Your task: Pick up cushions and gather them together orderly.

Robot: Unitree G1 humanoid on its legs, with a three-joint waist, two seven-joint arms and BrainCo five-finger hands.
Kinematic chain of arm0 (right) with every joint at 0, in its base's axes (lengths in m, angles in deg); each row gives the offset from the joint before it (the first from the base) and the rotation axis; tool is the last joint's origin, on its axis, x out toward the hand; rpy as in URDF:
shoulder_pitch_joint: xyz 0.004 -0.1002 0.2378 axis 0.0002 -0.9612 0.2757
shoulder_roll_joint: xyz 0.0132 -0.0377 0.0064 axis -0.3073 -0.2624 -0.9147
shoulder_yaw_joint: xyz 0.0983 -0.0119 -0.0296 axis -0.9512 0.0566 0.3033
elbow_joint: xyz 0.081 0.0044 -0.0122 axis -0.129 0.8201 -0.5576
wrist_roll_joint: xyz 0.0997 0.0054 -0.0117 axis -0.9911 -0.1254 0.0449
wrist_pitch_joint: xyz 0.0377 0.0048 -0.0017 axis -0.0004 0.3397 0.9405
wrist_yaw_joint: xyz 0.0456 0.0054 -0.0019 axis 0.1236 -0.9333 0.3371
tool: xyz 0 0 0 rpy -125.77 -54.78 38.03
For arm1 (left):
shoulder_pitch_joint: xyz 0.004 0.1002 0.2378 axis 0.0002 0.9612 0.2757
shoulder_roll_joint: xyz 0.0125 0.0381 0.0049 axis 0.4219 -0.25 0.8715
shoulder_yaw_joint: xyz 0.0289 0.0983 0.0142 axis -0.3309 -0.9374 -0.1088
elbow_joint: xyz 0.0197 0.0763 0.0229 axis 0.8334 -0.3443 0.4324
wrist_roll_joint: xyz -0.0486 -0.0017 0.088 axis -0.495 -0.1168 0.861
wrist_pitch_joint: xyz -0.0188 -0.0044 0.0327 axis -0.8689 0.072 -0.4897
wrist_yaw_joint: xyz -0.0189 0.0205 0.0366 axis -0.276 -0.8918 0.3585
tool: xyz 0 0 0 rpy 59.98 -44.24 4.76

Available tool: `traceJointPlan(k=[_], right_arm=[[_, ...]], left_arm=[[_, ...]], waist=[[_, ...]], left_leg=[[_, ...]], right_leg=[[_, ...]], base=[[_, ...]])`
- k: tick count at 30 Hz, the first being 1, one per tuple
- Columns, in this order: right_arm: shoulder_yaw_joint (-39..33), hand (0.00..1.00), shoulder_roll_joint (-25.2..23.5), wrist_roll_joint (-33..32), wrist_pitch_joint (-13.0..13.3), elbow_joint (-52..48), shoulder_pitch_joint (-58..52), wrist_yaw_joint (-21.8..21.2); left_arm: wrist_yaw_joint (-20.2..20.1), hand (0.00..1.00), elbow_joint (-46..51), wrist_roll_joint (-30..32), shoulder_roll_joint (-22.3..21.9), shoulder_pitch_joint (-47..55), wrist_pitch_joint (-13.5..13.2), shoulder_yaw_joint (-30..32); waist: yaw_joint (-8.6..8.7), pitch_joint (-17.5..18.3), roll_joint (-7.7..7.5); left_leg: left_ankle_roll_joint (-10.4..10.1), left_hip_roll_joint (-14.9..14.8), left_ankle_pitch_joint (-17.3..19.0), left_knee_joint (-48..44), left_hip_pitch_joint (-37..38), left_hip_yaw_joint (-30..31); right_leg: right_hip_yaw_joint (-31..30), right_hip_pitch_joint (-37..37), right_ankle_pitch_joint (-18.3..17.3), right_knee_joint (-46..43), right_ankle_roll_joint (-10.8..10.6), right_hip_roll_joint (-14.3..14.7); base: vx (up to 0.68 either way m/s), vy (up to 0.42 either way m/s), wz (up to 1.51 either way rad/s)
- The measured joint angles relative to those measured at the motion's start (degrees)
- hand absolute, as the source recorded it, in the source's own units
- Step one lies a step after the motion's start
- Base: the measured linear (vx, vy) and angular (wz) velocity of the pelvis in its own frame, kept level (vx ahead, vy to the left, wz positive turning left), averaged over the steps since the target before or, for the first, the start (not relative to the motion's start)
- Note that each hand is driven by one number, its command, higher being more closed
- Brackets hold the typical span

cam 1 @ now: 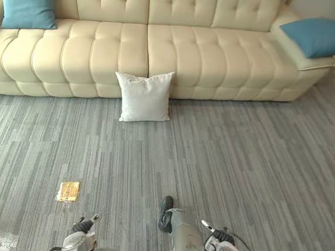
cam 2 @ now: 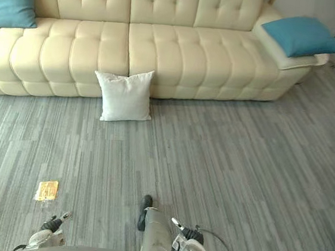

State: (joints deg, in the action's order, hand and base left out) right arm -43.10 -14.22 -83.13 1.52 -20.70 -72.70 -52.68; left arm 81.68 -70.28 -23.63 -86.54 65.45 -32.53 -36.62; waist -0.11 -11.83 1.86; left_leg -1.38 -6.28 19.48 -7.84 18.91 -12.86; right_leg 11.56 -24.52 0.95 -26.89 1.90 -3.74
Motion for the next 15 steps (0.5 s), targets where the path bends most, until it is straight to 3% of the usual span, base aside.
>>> traceJointPlan(k=[3,5,6,7,8,9,10,11,12,14,15], right_arm=[[-0.29,0.00,-0.18,0.00,-0.01,0.03,0.67,-0.11],[0.48,0.00,0.09,0.49,-0.21,-0.52,0.47,-0.13],[0.48,0.00,0.09,0.60,-0.21,-0.51,0.45,-0.13],[0.49,0.00,0.04,0.62,-0.22,-0.53,0.18,-0.11],[0.73,0.00,0.09,0.52,-0.37,-0.70,-0.72,-0.03],[1.06,0.00,0.24,0.52,-0.51,-0.84,-0.80,0.06],[1.12,0.00,0.33,0.53,-0.68,-0.67,-0.82,0.20],[1.34,0.00,0.29,0.48,-0.98,-0.29,-0.98,0.39],[1.54,0.00,0.28,0.49,-1.15,-0.06,-1.17,0.42],[2.93,0.00,0.27,0.35,-1.19,0.29,-1.55,0.41],[2.97,0.00,0.03,0.27,-1.27,0.41,-1.48,0.41]], left_arm=[[-0.37,0.00,0.32,0.86,-2.36,-0.98,-0.42,-0.03],[-0.78,0.00,0.60,1.05,-2.96,-1.24,-0.37,-0.95],[-0.98,0.00,0.71,1.06,-3.11,-1.28,-0.27,-1.05],[-1.11,0.00,1.00,1.06,-3.12,-1.44,-0.14,-0.48],[-1.13,0.00,2.15,1.05,-3.10,-1.19,0.09,0.15],[-1.19,0.00,2.64,1.04,-2.82,-0.99,0.10,0.24],[-1.24,0.00,3.85,1.02,-2.80,-0.94,0.03,0.89],[-1.16,0.00,5.42,0.94,-2.56,-0.70,0.01,1.35],[-1.13,0.00,5.58,0.94,-2.42,-0.58,-0.08,1.34],[-1.13,0.00,7.38,0.94,-1.95,0.27,-0.27,1.10],[-1.11,0.00,7.64,0.95,-1.89,0.38,-0.59,1.16]], waist=[[0.36,-0.08,0.55],[1.42,0.80,1.91],[1.72,0.85,2.13],[1.89,0.91,2.29],[1.43,0.78,2.40],[1.17,0.56,2.73],[0.62,-0.30,2.93],[-0.47,-1.24,2.17],[-0.92,-1.21,1.69],[-2.04,-0.19,1.23],[-2.37,-0.18,1.04]], left_leg=[[-0.86,0.14,-6.36,-2.18,1.88,6.15],[-2.14,-2.07,-8.72,-9.90,-0.75,10.95],[-3.35,-2.53,-9.51,-13.52,-2.31,12.21],[-7.60,-3.32,-13.44,-22.74,-7.16,14.73],[-11.19,-3.88,-23.46,-34.51,-12.83,16.15],[-12.23,-5.10,-24.45,-40.72,-15.60,14.95],[-9.11,-7.54,-20.19,-51.20,-19.95,10.91],[-5.57,-8.76,-14.88,-56.85,-23.45,6.32],[-4.21,-8.97,-12.77,-57.56,-25.14,4.66],[-1.84,-9.32,-6.11,-51.19,-32.67,-2.80],[-0.61,-9.04,-4.75,-43.01,-35.12,-6.67]], right_leg=[[0.27,0.56,-8.27,-9.23,1.35,-1.90],[2.46,4.14,-12.77,-8.45,0.72,-1.08],[3.26,5.12,-13.40,-7.63,0.85,-0.70],[4.27,7.48,-14.08,-5.68,1.00,0.11],[4.75,11.93,-14.82,-2.10,1.18,1.16],[4.76,14.54,-15.23,-0.20,1.33,1.98],[4.06,19.38,-16.34,2.65,1.78,3.33],[3.05,24.43,-17.21,4.82,1.76,3.63],[2.90,25.90,-17.49,5.89,1.59,3.56],[2.32,30.92,-16.91,9.89,-1.10,2.38],[1.61,32.70,-16.89,10.75,-2.41,1.09]], base=[[0.50,-0.219,0.26],[0.56,-0.214,0.45],[0.48,-0.144,0.41],[0.45,-0.119,0.25],[0.53,-0.111,0.21],[0.42,-0.073,0.10],[0.45,-0.028,-0.07],[0.29,-0.007,-0.15],[0.41,0.036,-0.31],[0.38,0.084,-0.46],[0.49,0.157,-0.51]])
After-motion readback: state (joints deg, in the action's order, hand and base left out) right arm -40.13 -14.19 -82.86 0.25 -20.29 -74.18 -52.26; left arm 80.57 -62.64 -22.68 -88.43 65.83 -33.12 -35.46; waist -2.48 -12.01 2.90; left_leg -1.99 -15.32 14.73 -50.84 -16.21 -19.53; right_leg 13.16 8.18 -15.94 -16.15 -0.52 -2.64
